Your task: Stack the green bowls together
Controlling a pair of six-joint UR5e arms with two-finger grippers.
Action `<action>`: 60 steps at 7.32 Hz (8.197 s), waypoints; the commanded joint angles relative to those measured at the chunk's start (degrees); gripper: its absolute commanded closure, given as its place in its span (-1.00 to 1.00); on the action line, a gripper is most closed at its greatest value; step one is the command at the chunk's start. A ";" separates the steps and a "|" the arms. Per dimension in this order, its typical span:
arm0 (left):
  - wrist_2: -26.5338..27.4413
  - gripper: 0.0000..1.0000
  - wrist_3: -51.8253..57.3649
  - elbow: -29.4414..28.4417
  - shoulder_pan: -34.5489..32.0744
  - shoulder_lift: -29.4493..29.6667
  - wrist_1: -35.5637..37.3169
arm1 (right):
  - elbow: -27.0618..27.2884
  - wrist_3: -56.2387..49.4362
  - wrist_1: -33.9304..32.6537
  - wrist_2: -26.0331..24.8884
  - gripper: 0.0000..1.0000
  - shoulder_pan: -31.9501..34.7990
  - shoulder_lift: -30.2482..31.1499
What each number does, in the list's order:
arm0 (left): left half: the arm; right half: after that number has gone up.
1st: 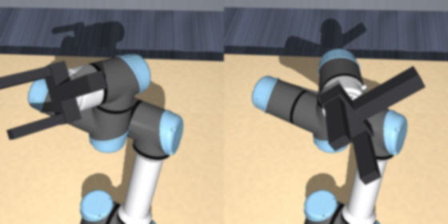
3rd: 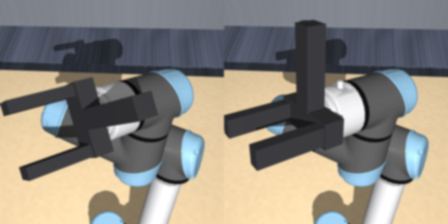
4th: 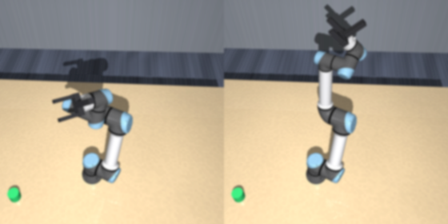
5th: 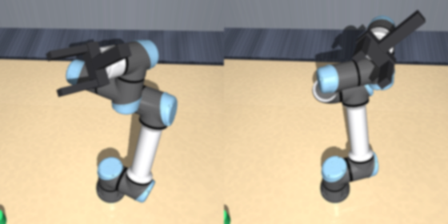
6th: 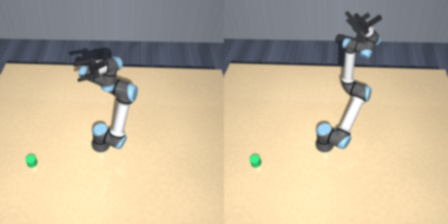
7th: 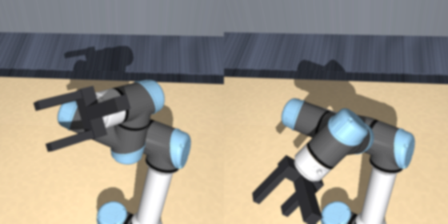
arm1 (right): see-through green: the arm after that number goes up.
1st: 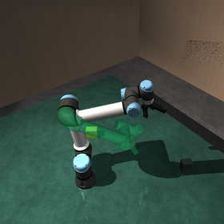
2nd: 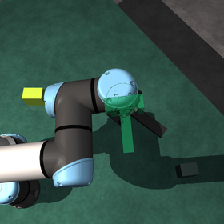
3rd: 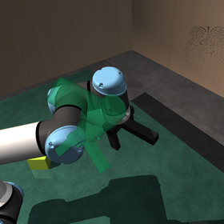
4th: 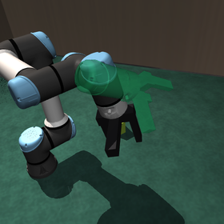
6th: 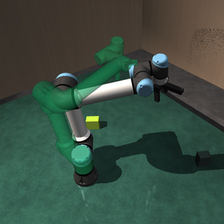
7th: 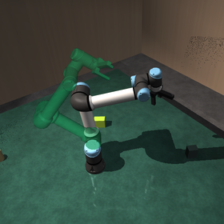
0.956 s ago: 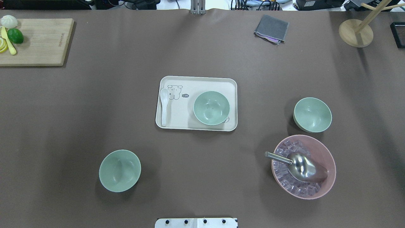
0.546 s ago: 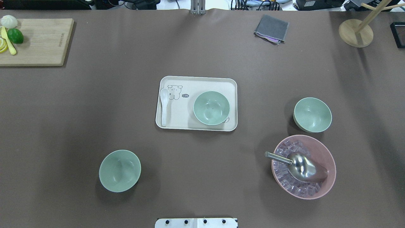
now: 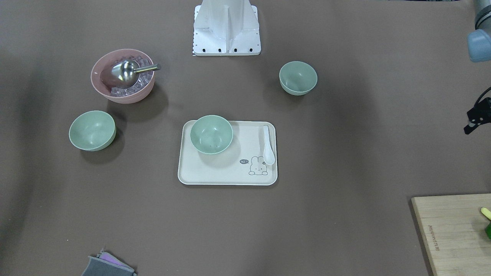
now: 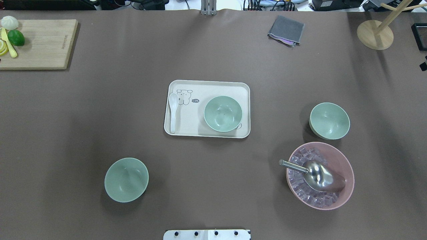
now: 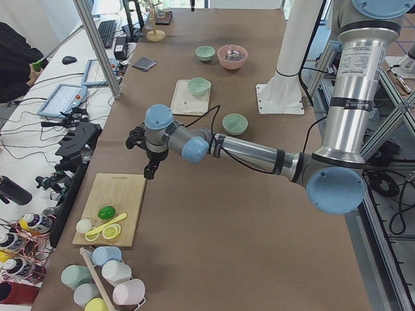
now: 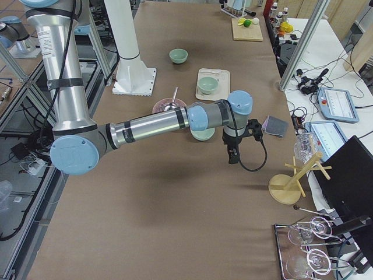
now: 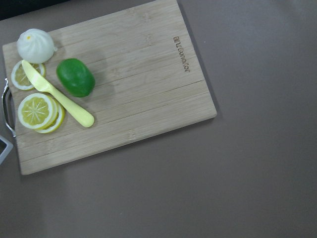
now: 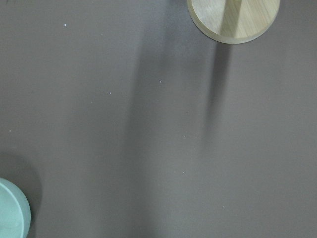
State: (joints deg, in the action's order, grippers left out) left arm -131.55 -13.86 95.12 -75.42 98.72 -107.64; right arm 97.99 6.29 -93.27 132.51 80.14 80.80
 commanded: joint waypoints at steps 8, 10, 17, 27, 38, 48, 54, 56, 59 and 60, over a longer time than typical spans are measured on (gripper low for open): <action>-3.98 -0.96 -51.34 6.82 26.18 5.25 -14.97 | -3.24 12.60 9.42 0.03 -1.00 -9.21 -3.54; 0.21 -0.95 -51.53 10.86 29.70 4.47 -14.97 | -4.30 12.51 9.42 1.70 -1.00 -9.83 -4.24; 14.22 -0.95 -50.91 15.00 43.43 -5.10 -14.70 | -4.30 12.60 9.42 1.79 -1.00 -12.99 -6.00; 13.95 0.80 -50.74 16.59 46.69 -7.32 -14.97 | -5.88 12.69 9.42 1.79 -1.00 -13.43 -7.41; 1.55 1.00 -63.90 17.12 34.11 10.86 -7.32 | -7.37 15.67 31.38 3.64 -1.00 -21.60 1.64; 1.47 1.00 -66.63 11.26 33.32 17.35 -7.94 | -8.96 16.12 34.55 6.01 1.00 -24.60 3.05; 1.64 1.00 -68.05 6.41 33.59 21.23 -8.11 | -11.59 16.82 33.07 12.60 1.00 -14.59 -1.68; 3.73 1.00 -70.67 2.64 34.89 23.53 -12.38 | -12.03 21.00 31.74 12.78 1.00 -13.87 -4.06; 11.73 1.00 -74.38 -8.07 38.85 28.79 -22.95 | -11.95 24.72 31.83 13.22 1.00 -13.87 -6.09; 13.40 1.00 -74.38 -9.06 40.25 28.98 -23.92 | -11.95 24.91 31.83 13.39 1.00 -13.87 -6.09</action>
State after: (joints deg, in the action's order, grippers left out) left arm -120.54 -87.95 88.60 -36.76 126.64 -129.57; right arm 86.00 30.48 -61.46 145.68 66.26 74.97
